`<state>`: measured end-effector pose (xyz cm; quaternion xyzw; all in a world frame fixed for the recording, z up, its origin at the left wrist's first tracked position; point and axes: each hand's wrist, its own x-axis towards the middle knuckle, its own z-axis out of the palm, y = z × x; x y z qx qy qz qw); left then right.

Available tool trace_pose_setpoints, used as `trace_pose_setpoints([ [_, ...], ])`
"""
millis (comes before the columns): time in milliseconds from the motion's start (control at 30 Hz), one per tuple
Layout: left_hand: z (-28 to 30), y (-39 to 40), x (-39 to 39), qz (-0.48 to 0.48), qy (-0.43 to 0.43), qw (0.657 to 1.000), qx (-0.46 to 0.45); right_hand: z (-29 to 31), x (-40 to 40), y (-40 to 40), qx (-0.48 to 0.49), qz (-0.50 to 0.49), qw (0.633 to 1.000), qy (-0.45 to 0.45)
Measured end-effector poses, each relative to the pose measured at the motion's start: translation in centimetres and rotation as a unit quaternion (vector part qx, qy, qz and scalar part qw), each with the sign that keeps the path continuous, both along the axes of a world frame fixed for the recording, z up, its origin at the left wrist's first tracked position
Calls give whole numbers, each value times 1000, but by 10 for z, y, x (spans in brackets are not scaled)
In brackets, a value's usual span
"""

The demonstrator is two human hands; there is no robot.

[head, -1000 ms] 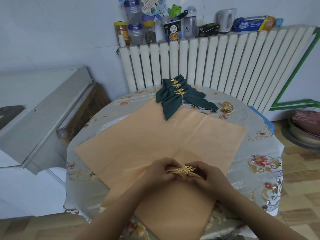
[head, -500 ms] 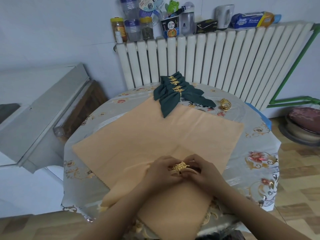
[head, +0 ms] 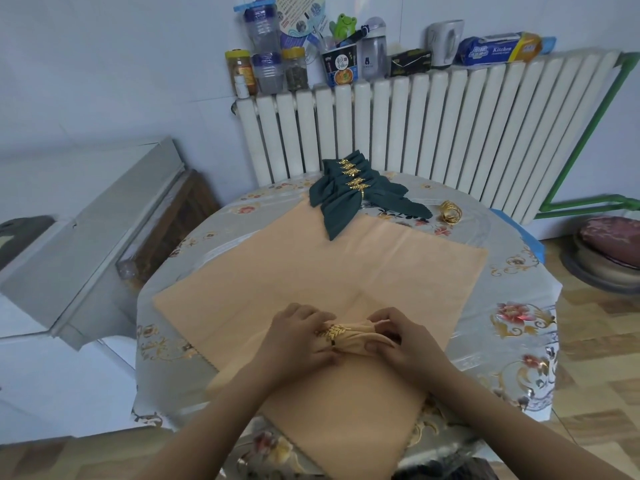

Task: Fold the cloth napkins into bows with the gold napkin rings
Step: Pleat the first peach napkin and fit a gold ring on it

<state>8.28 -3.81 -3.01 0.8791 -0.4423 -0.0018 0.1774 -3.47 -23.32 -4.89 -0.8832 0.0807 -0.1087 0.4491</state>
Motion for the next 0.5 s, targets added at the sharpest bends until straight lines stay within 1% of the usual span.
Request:
trace_pose_setpoints([
  [67,0,9,-3,41,22,999,20,1,0,1,-40,14,999,-21],
  [100,-1,11,-5,61,33,998,7,0,1,1,-86,19,995,-45],
  [167,-4,16,-9,81,16,996,-24,0,8,6,-196,39,976,-85],
  [200,-6,17,-11,82,15,996,-20,0,13,10,-226,54,968,-90],
  [267,-8,18,-15,72,28,997,-15,2,28,19,-257,93,959,-78],
  [300,-8,18,-16,73,37,996,-29,2,37,23,-261,115,956,-68],
  [367,-6,18,-19,84,42,993,-77,7,47,29,-239,140,960,-47],
  [400,-6,19,-18,94,39,989,-105,12,51,31,-220,145,964,-39],
  [501,-8,24,-15,132,86,975,-155,17,45,33,-162,132,977,-32],
])
